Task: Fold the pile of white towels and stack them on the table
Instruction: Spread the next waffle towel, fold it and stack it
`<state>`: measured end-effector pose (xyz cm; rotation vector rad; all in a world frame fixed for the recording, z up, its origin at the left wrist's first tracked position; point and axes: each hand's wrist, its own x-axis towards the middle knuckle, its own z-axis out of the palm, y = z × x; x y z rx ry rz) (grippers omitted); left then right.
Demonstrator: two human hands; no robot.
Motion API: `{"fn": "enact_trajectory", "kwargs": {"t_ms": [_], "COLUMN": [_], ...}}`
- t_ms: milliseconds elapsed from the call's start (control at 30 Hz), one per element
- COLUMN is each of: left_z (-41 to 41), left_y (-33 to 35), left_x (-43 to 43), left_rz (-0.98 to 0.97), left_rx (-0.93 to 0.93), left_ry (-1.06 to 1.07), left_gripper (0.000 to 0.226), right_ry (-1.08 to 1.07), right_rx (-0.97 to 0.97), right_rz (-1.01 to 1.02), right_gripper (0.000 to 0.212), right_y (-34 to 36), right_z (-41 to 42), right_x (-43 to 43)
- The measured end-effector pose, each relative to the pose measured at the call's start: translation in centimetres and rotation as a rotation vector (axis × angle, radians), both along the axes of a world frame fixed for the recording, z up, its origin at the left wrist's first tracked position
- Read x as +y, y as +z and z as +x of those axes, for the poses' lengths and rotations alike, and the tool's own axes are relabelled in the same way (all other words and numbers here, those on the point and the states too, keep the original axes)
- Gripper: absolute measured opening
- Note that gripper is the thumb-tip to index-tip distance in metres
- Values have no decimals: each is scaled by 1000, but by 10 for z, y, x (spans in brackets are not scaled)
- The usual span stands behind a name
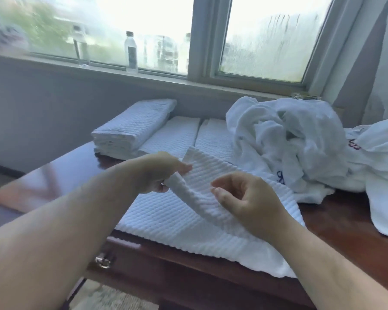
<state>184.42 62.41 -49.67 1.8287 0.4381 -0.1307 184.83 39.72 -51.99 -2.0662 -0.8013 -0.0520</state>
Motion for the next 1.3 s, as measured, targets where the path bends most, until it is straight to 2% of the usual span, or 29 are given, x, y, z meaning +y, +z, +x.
{"fn": "enact_trajectory", "kwargs": {"t_ms": [67, 167, 300, 500, 733, 833, 933, 1033, 1100, 1167, 1233, 1300], "left_z": [-7, -20, -30, -22, -36, -28, -27, -31, -33, -33, -31, -27], "left_y": [0, -3, -21, -27, -37, -49, -61, -69, -68, -66, -71, -81], "left_x": [26, 65, 99, 110, 128, 129, 129, 120, 106, 91, 79, 75], "left_rz": [8, 117, 212, 403, 326, 581, 878, 1085, 1115, 1095, 1053, 1058], "left_rx": [-3, -7, 74, 119, 112, 159, 196, 7, -236, -348, -263, -147], "left_ry": [74, 155, 259, 301, 354, 284, 274, 330, 242, 3, -201, -284], "left_gripper": [26, 14, 16, 28, 19, 35, 38, 44, 44, 47, 53, 59], "right_ry": [-5, 39, 58, 111, 179, 181, 185, 150, 65, -34, -76, -45], "right_rx": [-57, -113, -161, -221, -215, -248, -229, -226, -301, -347, -263, -89], "right_rz": [-84, -255, -441, -481, -492, -516, -509, -478, -495, -603, -738, -806], "right_gripper": [10, 19, 23, 22, 19, 15, 14, 16, 21, 34, 51, 66], "right_y": [-5, -12, -28, -39, -34, -34, -33, -32, -33, -36, -42, -51], "right_z": [5, 16, 24, 28, 31, 29, 31, 35, 37, 40, 44, 48], "right_x": [13, 33, 56, 72, 84, 88, 87, 83, 82, 82, 82, 81]}}
